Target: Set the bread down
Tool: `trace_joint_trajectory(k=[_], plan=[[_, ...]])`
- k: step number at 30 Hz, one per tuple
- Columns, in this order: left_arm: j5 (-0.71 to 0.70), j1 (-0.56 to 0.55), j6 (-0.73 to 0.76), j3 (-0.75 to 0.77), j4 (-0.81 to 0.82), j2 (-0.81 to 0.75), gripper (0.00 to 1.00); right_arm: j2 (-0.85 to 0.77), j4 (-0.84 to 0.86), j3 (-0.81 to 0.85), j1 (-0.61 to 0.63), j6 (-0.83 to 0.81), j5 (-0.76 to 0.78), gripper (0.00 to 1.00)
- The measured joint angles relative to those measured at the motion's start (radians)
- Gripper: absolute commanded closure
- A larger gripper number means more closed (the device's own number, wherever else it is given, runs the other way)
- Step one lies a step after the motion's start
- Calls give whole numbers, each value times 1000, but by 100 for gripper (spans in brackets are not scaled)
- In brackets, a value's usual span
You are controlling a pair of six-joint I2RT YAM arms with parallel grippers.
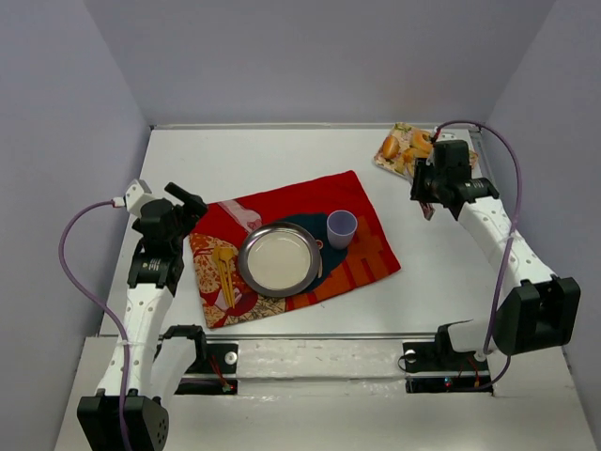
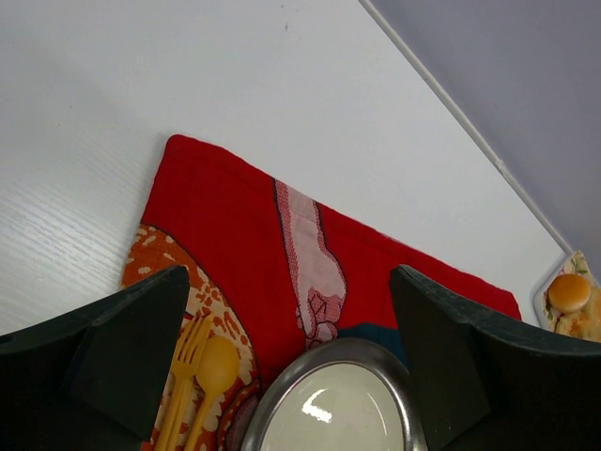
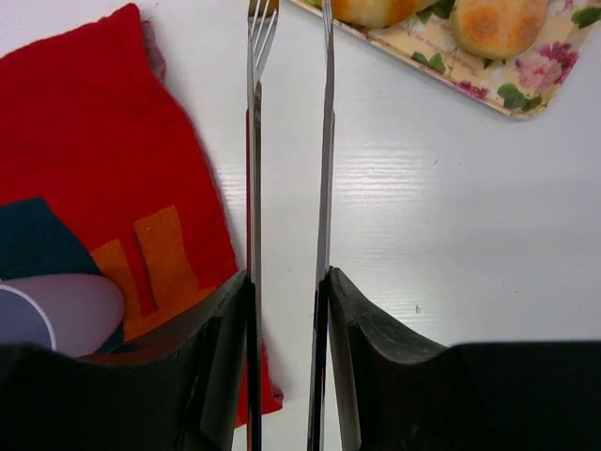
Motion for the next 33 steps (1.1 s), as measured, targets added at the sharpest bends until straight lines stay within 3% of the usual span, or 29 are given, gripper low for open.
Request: trace_joint_trajectory(k=[15, 33], plan=[[5, 0, 3, -14, 1, -1, 1, 132, -59, 102, -254, 46, -5, 50], [14, 0, 3, -14, 22, 16, 1, 301, -103, 185, -320, -26, -57, 42]])
